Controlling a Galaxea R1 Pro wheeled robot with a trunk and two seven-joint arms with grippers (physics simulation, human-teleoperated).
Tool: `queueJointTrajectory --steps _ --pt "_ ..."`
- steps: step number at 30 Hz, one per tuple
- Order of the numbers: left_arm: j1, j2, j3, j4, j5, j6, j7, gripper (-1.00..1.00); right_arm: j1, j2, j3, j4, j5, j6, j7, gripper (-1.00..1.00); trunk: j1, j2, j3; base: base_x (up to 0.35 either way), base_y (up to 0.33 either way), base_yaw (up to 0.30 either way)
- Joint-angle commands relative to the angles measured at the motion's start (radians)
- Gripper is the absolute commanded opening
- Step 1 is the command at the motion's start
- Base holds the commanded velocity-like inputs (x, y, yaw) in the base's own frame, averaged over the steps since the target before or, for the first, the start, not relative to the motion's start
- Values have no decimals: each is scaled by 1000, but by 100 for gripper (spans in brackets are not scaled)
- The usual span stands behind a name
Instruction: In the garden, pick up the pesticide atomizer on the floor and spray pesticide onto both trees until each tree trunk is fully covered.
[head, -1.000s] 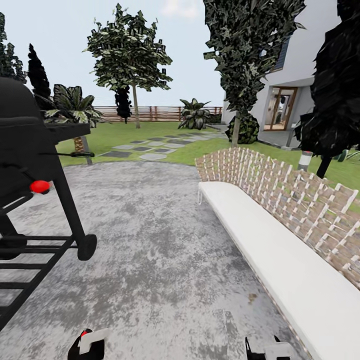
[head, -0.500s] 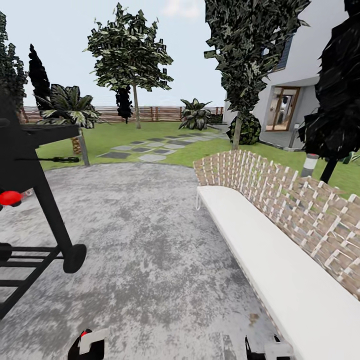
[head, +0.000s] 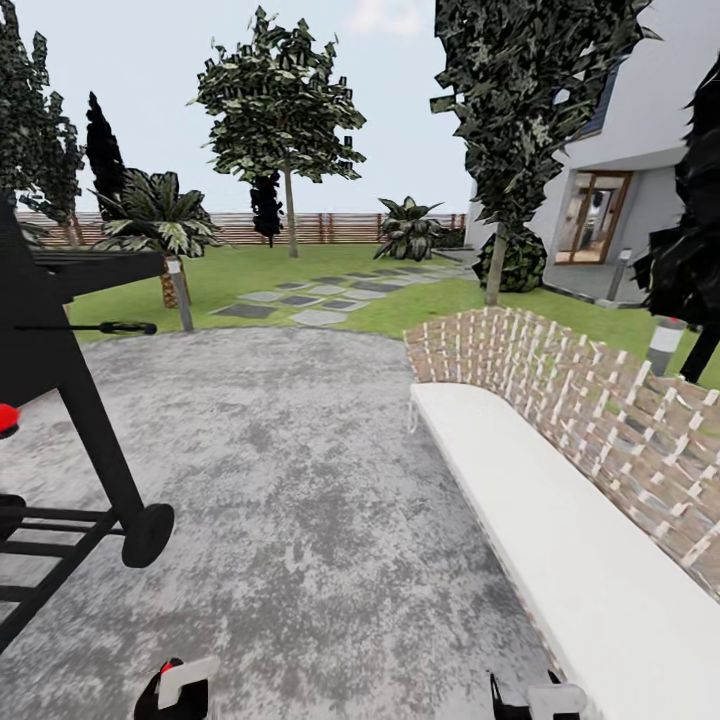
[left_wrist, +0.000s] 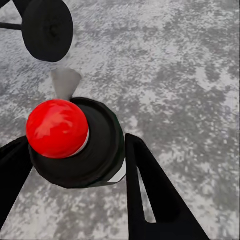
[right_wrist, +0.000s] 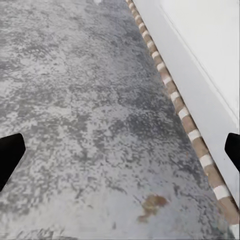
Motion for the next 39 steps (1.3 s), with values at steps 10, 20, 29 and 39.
queueJointTrajectory --steps 10,20,29,39 --pt "0 -1 -1 1 -1 -1 0 -100 0 0 0 -1 0 0 0 100 0 0 0 301 171 269" --pt "0 -1 -2 1 -2 -2 0 -100 0 0 -1 -5 -2 0 -1 100 0 0 0 334 32 55" --pt "0 -1 -2 0 -2 -2 0 -100 0 1 -2 -11 -5 0 -5 100 0 0 0 340 1 1" --pt "0 -1 -2 1 -2 -2 0 -100 0 0 -2 -8 -1 0 -3 100 0 0 0 340 0 0"
